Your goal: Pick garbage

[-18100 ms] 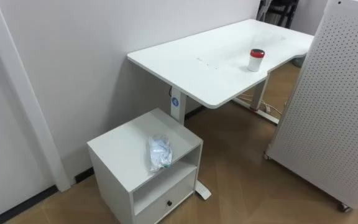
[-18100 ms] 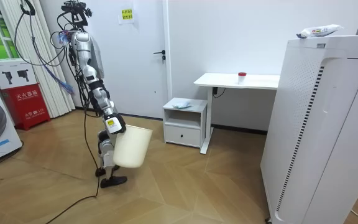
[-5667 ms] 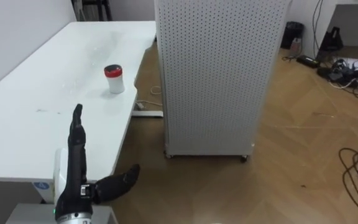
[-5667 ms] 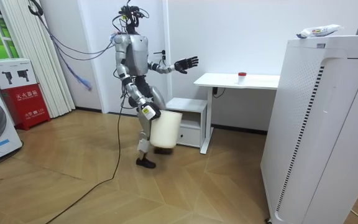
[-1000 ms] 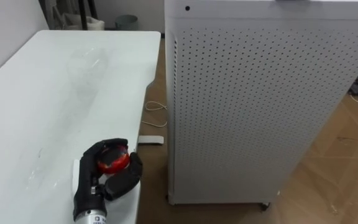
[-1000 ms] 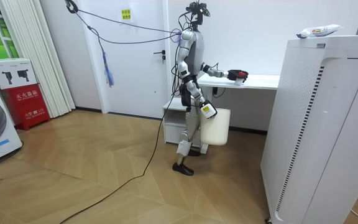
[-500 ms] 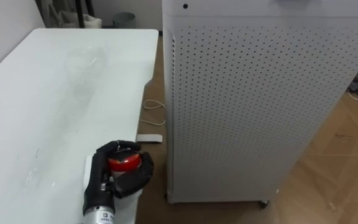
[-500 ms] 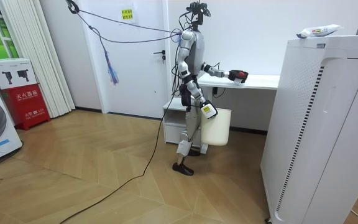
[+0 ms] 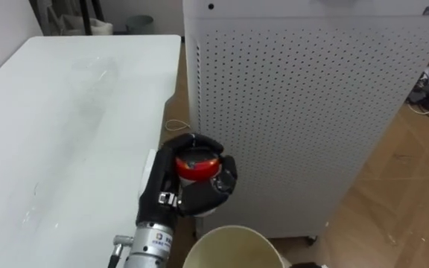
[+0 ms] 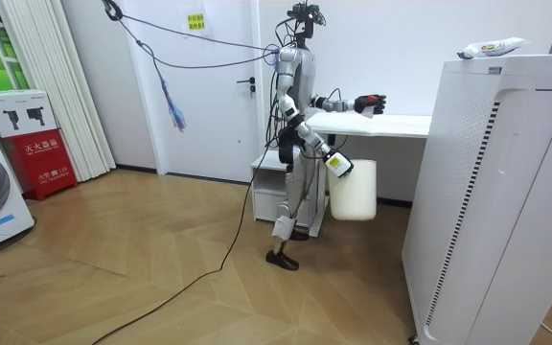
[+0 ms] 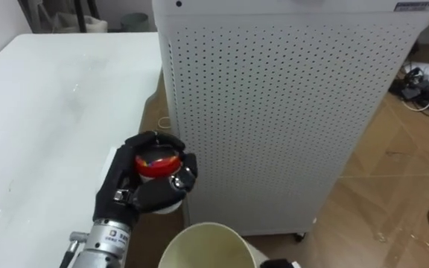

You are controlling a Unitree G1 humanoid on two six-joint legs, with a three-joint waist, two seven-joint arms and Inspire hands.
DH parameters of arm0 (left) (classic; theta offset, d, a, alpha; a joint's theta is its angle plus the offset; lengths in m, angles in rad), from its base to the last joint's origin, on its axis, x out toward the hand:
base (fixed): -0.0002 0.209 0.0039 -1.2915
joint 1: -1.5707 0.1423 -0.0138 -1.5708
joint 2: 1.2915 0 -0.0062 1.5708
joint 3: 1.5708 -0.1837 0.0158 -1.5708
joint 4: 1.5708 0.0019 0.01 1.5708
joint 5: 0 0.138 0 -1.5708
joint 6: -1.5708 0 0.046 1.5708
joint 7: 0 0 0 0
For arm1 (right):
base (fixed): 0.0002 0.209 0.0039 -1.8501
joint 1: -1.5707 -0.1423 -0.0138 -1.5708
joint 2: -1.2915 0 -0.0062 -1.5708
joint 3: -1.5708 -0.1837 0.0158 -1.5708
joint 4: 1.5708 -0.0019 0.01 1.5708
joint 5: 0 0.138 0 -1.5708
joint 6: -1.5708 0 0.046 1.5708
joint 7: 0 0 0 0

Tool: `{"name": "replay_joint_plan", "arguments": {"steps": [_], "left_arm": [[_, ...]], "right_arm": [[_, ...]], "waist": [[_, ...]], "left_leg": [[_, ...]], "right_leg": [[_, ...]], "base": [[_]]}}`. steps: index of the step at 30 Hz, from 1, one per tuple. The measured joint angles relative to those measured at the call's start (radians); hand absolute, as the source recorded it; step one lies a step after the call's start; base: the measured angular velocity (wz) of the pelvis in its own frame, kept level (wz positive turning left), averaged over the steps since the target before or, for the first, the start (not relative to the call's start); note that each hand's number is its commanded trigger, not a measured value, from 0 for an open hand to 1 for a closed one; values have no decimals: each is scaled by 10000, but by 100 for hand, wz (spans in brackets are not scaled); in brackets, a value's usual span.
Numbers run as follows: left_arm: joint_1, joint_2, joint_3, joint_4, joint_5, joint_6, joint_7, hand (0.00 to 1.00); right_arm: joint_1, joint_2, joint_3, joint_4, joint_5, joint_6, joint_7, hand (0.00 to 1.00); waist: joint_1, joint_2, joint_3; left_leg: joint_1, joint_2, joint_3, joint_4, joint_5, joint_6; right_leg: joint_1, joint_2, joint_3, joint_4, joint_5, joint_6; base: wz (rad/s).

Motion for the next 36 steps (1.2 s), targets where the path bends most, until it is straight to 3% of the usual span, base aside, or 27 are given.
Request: {"name": "replay_joint_plan", "arguments": {"steps": [10,11,12,13,20,31,36], "left_arm": [[1,27,-656,-328,-6,1,-1530,100],[3,27,-703,-328,1,17,-1791,74],[4,28,-722,-328,5,51,-1909,26],[6,36,-743,-326,11,109,-2113,0],[7,54,-892,-313,12,202,-2767,0],[8,76,-1100,-309,8,225,-2864,0],[18,282,-1099,-310,10,227,-2849,0]], "right_arm": [[-7,-68,-15,-845,-69,-9,-246,100],[-20,-67,-29,-918,-67,-10,-252,100],[-39,-69,-29,-917,-62,-10,-251,100],[-57,-70,-28,-916,-61,-9,-239,100],[-63,-69,-12,-917,-54,-10,-440,100],[-60,-59,129,-757,-74,42,-571,100],[-69,-119,8,-731,1,36,-833,100]], "waist": [[-176,25,-24],[-157,28,-25],[-138,28,-25],[-113,31,-27],[-151,90,-24],[-141,250,-25],[-153,249,-17]], "left_leg": [[-169,12,76,-1,0,0],[-193,26,146,-7,0,0],[-186,36,201,-8,0,-1],[-157,45,264,-2,0,-1],[-137,50,292,10,0,-1],[-173,48,290,-8,0,0],[-171,46,290,-35,0,-1]], "right_leg": [[-323,12,92,50,4,-6],[-383,20,156,91,4,-6],[-371,26,208,116,4,-6],[-381,36,305,132,4,-6],[-381,35,329,145,7,-12],[-425,33,295,166,18,-29],[-443,36,298,156,18,-29]], "base": [[-2],[-15],[-20],[-16],[-2],[0],[0]]}}
